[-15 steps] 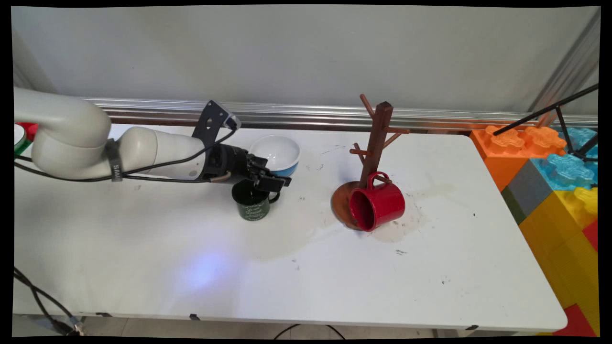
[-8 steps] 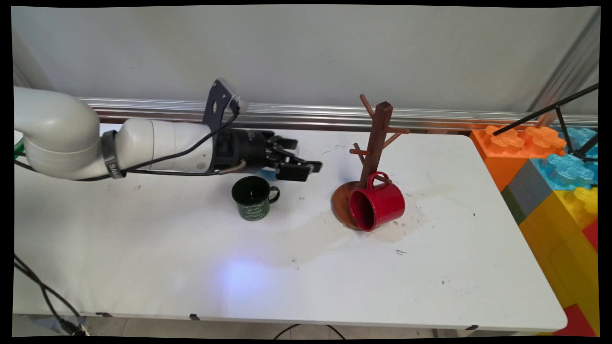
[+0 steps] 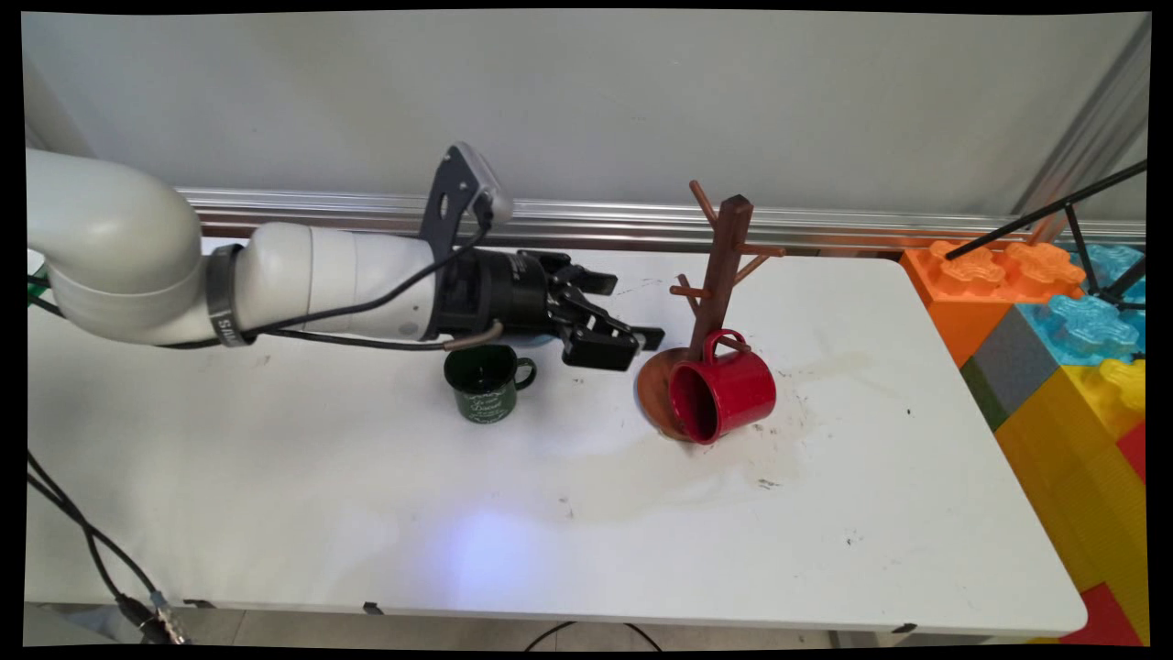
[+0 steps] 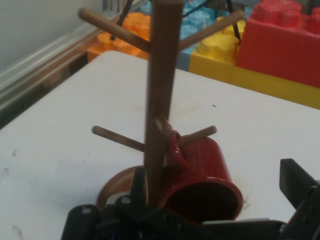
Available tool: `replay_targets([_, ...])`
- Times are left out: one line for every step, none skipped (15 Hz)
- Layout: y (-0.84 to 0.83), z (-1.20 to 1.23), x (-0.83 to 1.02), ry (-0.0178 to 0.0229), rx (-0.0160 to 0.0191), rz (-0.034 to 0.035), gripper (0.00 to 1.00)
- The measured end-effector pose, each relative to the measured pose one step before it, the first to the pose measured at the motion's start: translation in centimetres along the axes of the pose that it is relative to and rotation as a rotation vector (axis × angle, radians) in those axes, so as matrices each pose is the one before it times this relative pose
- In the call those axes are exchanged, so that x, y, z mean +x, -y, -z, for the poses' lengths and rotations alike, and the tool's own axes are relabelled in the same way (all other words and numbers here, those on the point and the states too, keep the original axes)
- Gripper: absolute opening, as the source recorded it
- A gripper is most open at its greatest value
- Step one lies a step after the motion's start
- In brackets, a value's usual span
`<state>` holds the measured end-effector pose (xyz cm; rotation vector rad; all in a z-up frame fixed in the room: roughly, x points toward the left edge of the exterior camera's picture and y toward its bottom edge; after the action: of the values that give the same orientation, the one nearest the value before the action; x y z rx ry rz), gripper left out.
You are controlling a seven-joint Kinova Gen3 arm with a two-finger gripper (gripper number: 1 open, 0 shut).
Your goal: Pick up the red mug from the rack
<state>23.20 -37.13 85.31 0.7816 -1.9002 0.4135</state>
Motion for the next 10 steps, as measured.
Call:
replay_targets([-0.298,-0.257,-0.013,0.00830,-0.00615,0.00135,1.00])
replay_targets([-0.182,-0.186,-0.031,0.00574,-0.00342,0.00172,1.00])
replay_targets([-0.280,-0.328,-0.067,0.00860,-0.00503,0.00380,1.00])
replay_targets([-0.300,-0.378,-0.131,0.00927,-0.00435,0.00628,1.00])
replay_targets([-0.318,-0.423,-0.142,0.00793,-0.00575,0.00768,1.00])
replay_targets([-0.266,-0.373,-0.149,0.00527,-0.00424,0.00796,1.00])
replay_targets([-0.183,-0.248,-0.103,0.00319,-0.00318,0.00528,1.00])
replay_targets([-0.265,-0.369,-0.207,0.00471,-0.00459,0.00835,1.00])
replay_targets([-0.285,-0.400,-0.282,0.00462,-0.00428,0.00965,1.00])
replay_targets([-0.260,-0.390,-0.334,0.00443,-0.00382,0.00939,1.00])
